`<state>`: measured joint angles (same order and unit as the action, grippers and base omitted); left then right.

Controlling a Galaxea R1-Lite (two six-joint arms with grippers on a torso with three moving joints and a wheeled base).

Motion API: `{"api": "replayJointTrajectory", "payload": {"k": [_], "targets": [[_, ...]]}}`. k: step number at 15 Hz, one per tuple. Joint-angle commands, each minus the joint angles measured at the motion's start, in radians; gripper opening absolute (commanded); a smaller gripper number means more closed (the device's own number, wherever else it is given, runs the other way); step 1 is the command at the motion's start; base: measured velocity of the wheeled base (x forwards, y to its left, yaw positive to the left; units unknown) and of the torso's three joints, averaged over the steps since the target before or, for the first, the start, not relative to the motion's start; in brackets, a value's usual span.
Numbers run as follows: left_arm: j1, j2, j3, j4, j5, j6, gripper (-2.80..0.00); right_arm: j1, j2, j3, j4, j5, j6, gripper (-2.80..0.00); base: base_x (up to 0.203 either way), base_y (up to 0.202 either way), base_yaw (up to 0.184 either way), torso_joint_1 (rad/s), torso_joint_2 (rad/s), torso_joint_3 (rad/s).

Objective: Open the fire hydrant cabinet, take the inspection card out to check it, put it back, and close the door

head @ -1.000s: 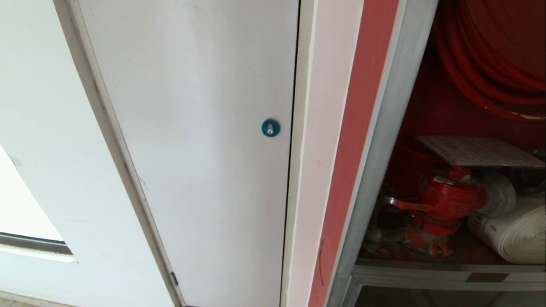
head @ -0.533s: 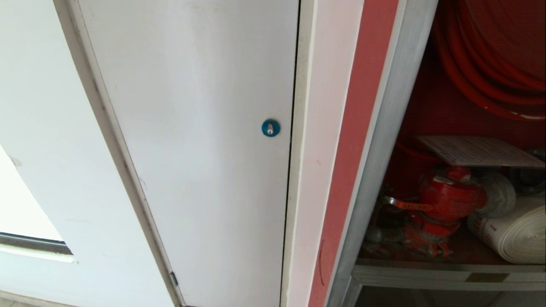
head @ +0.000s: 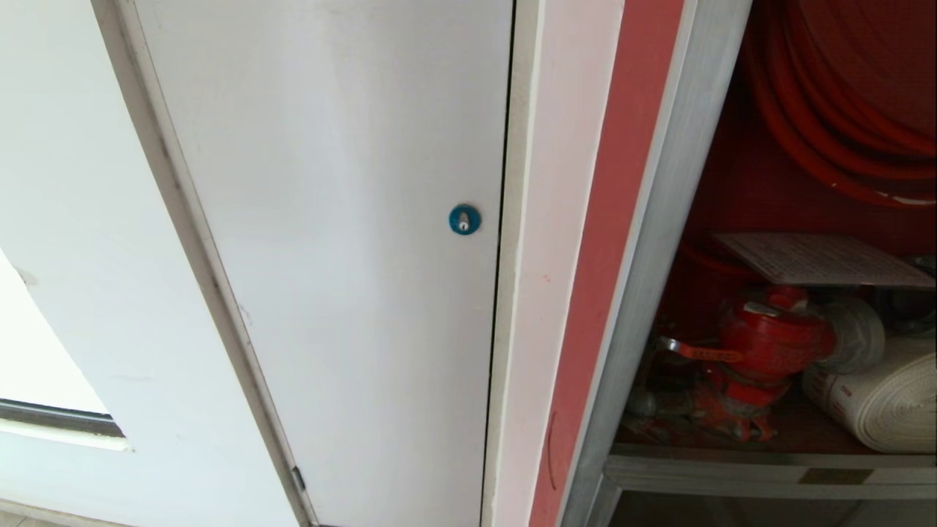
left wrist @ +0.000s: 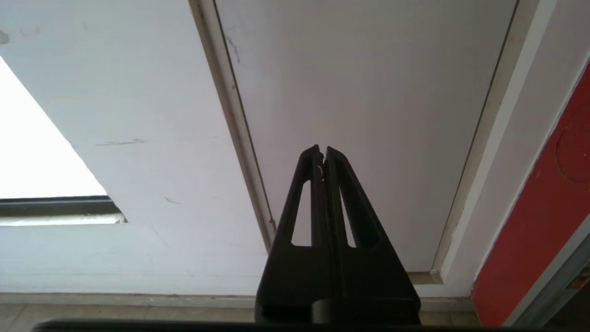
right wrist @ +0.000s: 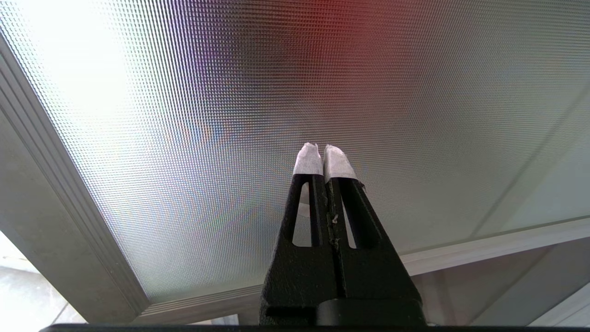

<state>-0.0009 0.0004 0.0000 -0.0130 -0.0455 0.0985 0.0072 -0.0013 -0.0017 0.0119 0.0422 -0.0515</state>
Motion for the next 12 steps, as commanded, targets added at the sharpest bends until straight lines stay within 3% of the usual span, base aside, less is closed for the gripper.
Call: {"api": "replayJointTrajectory", "payload": {"k": [1,12], "targets": [[0.000,-0.002,0.006,-0.001,0.000,-0.003,-2.80,0.000,0.000,0.000,0.000,0.001,-0.001,-2.80,0.000,0.000,0.000,0.000,0.00,0.000],[0.001,-0.002,0.006,-0.004,0.015,-0.051,-2.80,0.000,0.000,0.000,0.000,0.001,-0.001,-2.80,0.000,0.000,0.000,0.000,0.00,0.000]]}}
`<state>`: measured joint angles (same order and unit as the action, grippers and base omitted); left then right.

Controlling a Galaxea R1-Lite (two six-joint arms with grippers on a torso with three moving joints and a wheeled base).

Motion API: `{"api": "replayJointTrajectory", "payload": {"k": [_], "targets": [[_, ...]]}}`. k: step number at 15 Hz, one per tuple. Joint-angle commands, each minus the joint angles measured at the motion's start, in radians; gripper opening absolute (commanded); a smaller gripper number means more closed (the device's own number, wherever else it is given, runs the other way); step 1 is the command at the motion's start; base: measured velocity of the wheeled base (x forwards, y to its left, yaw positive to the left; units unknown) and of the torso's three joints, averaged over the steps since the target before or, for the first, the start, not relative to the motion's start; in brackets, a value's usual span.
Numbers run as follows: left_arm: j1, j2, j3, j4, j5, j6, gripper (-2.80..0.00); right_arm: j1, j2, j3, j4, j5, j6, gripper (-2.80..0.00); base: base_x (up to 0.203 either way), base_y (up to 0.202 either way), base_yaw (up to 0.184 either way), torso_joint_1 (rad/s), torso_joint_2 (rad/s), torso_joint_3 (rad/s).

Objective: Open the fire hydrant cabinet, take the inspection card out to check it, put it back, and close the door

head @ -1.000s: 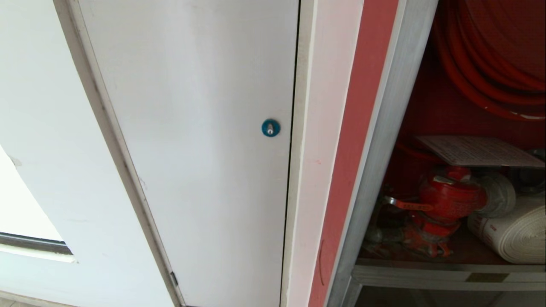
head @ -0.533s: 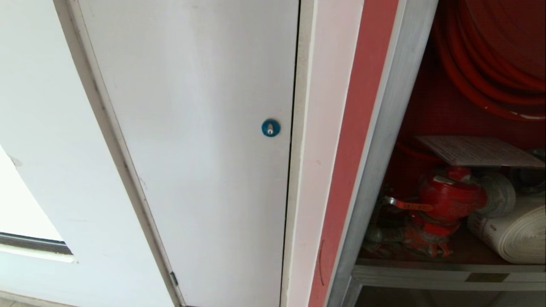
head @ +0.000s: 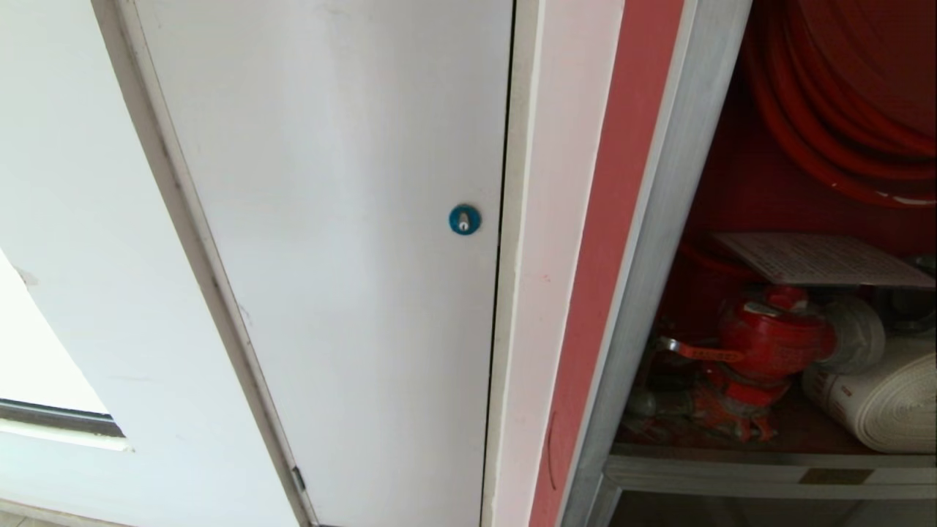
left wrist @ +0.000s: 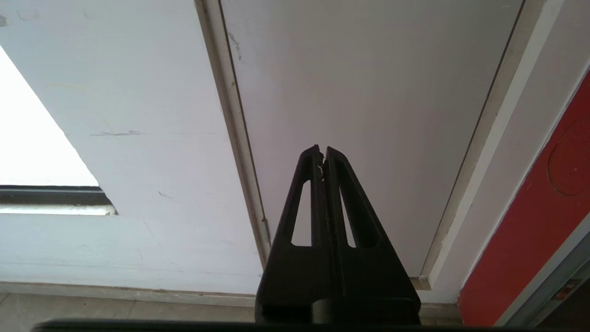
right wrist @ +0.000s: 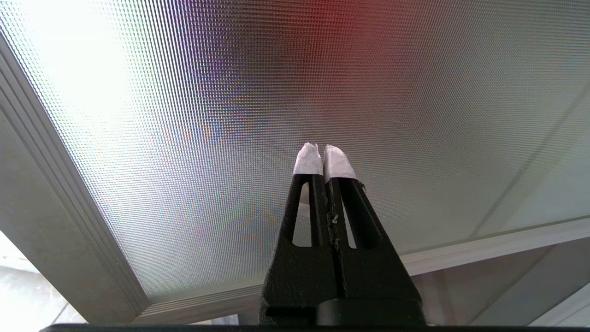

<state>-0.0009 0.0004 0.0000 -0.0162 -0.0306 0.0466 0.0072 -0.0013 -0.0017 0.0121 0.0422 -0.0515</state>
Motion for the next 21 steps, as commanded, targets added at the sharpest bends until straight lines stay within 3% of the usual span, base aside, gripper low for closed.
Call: {"api": "replayJointTrajectory", "payload": {"k": [1,21], "targets": [[-0.001,-0.002,0.006,-0.001,0.000,-0.001,-2.80,0.000,0.000,0.000,0.000,0.001,-0.001,-2.80,0.000,0.000,0.000,0.000,0.00,0.000],[0.001,-0.002,0.006,-0.001,0.000,-0.007,-2.80,0.000,0.000,0.000,0.000,0.001,-0.001,-2.80,-0.012,0.000,0.000,0.002,0.00,0.000]]}}
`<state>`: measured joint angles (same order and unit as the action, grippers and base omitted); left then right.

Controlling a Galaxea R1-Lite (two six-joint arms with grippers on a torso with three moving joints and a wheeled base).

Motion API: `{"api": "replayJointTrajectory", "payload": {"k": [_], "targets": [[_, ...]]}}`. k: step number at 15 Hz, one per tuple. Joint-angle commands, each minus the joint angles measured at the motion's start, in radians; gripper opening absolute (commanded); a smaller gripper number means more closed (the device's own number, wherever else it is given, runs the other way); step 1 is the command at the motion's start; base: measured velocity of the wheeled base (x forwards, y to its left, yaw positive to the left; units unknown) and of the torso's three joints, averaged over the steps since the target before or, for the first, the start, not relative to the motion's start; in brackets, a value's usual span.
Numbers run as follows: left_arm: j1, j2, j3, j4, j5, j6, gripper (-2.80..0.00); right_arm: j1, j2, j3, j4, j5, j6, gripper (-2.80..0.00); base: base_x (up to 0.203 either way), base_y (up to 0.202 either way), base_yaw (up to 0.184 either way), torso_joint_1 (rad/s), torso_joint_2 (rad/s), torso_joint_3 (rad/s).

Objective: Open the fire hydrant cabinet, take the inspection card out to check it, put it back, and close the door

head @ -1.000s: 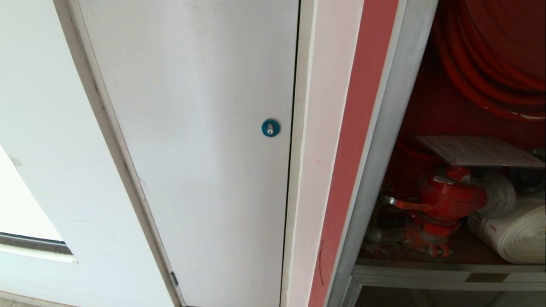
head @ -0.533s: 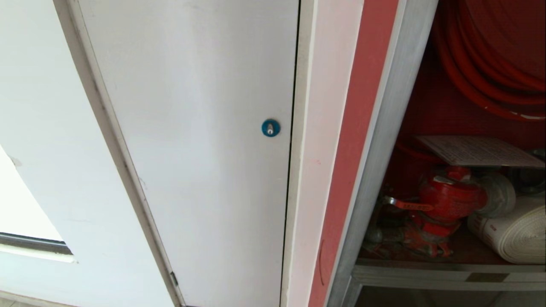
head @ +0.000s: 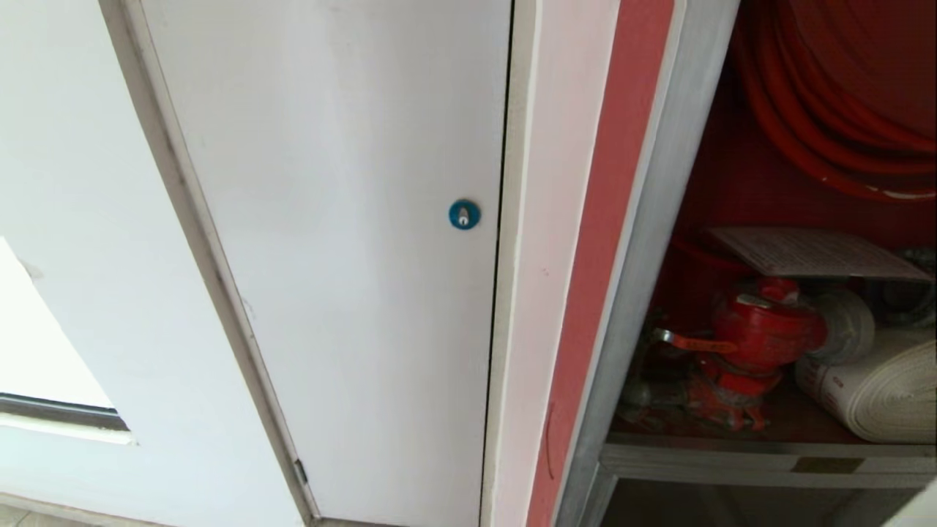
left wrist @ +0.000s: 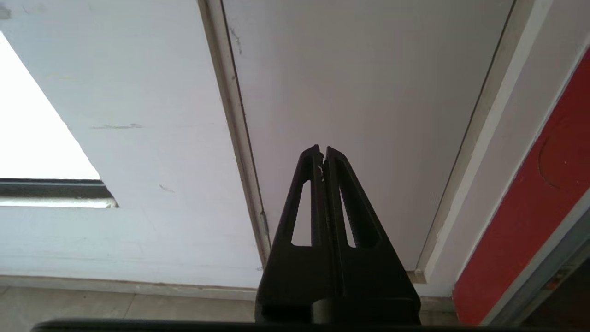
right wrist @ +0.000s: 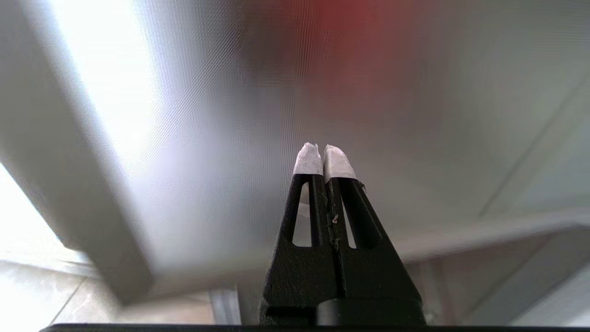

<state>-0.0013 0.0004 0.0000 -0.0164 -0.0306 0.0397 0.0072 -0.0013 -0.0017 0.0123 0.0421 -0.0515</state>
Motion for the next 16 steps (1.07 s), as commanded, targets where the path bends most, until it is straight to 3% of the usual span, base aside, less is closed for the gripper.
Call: {"api": "replayJointTrajectory", "payload": {"k": [1,16], "targets": [[0.001,-0.002,0.006,0.000,0.000,0.000,-2.80,0.000,0.000,0.000,0.000,0.001,-0.001,-2.80,-0.188,0.000,0.001,-0.002,0.00,0.002],[0.001,-0.002,0.006,0.000,0.000,0.000,-2.80,0.000,0.000,0.000,0.000,0.001,-0.001,-2.80,-0.196,0.000,0.001,0.001,0.00,0.003]]}}
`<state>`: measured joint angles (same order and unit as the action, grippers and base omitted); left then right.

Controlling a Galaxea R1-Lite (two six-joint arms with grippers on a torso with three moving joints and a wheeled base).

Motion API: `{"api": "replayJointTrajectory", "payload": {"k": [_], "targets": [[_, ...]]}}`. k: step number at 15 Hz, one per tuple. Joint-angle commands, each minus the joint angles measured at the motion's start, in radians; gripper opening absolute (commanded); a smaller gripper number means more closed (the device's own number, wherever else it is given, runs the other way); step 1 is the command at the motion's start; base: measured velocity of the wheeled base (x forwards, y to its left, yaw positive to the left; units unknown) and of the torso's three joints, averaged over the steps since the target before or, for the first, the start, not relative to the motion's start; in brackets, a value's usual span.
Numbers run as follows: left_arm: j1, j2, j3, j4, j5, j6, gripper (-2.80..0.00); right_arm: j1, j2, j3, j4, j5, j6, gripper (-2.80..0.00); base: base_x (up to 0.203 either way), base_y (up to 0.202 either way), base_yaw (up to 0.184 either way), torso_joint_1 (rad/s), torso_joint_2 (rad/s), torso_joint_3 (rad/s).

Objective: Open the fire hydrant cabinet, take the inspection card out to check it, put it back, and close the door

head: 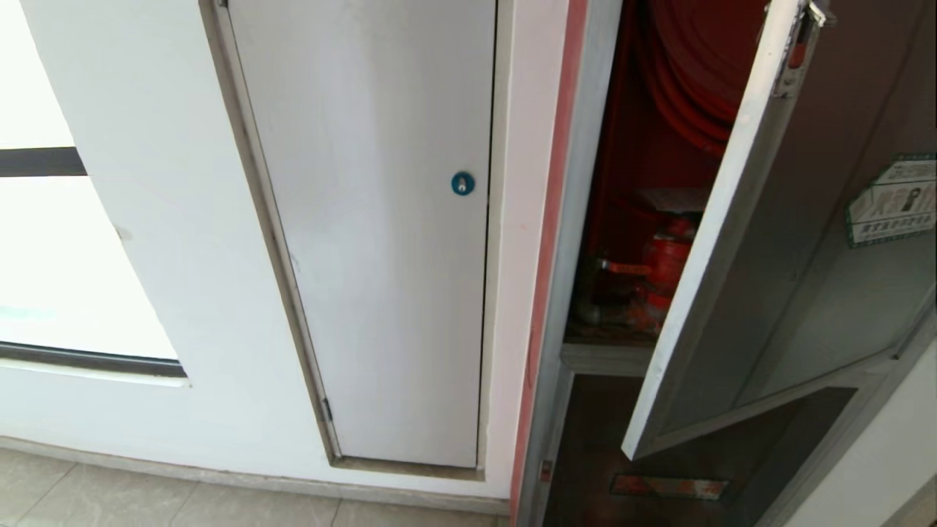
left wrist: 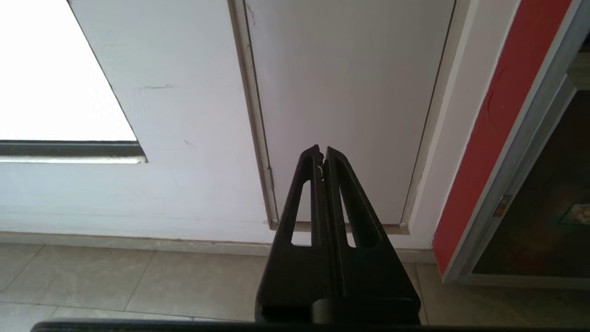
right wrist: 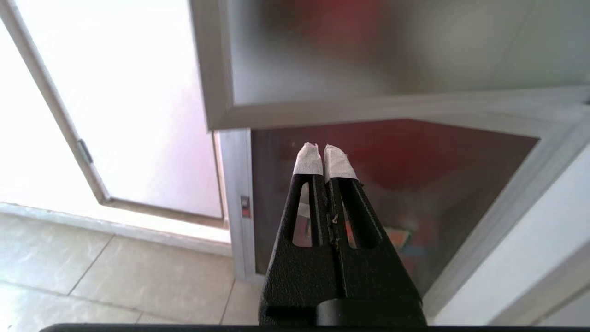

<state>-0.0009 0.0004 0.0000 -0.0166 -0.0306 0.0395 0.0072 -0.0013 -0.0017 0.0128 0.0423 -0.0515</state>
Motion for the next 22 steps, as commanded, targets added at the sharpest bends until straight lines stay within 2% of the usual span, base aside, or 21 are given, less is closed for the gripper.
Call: {"api": "replayJointTrajectory", "payload": {"k": [1,7,22], "targets": [[0.000,-0.002,0.006,0.000,0.000,0.000,-2.80,0.000,0.000,0.000,0.000,0.001,-0.001,-2.80,-0.194,0.000,0.003,0.002,0.00,0.002],[-0.001,-0.002,0.006,0.000,0.000,0.000,-2.80,0.000,0.000,0.000,0.000,0.001,-0.001,-2.80,-0.181,0.000,0.001,0.001,0.00,0.002],[0.001,-0.002,0.006,0.000,0.000,0.000,-2.80,0.000,0.000,0.000,0.000,0.001,-0.001,-2.80,0.000,0.000,0.000,0.000,0.00,0.000]]}}
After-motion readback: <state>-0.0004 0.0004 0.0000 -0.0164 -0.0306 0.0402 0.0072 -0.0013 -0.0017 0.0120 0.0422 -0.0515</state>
